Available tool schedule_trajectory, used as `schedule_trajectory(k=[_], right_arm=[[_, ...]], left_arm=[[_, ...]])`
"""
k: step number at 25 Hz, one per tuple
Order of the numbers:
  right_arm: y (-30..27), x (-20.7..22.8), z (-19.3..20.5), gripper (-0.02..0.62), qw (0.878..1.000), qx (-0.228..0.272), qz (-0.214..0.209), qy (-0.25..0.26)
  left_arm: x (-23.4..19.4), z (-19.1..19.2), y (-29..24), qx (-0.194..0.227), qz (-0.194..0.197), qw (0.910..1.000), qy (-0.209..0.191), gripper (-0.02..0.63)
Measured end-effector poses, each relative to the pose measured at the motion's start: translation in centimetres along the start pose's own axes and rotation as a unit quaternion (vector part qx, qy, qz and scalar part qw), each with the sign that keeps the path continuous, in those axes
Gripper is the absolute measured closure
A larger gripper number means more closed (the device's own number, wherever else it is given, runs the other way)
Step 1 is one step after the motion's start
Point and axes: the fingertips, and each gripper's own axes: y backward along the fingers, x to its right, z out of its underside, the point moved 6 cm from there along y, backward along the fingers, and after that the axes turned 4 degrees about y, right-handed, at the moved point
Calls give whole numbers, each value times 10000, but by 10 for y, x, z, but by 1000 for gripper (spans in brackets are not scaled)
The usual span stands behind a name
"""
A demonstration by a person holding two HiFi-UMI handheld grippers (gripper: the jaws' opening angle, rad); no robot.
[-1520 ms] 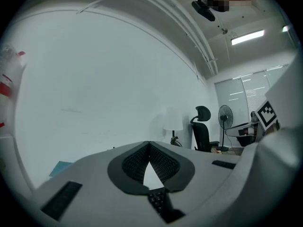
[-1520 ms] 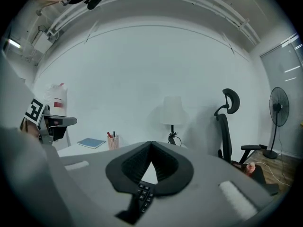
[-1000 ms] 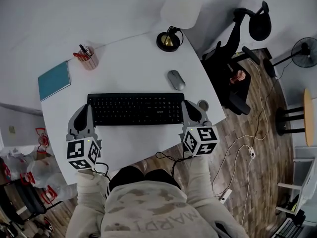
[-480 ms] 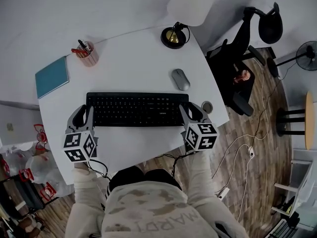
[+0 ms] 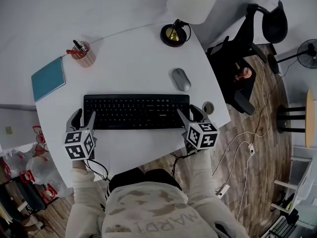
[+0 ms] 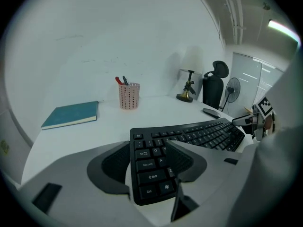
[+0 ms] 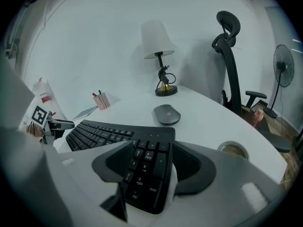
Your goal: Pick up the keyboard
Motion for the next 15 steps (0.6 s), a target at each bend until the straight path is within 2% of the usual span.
schedule_trajectory(k=[9, 15], right_arm=[[-5, 11, 7, 307, 9996, -86, 94, -250], [-10, 13, 12, 305, 9984, -121, -46, -546]], left_arm=[[-6, 10, -14, -270, 94, 9994, 174, 319], [-12, 15, -17, -224, 365, 9972, 620, 311]])
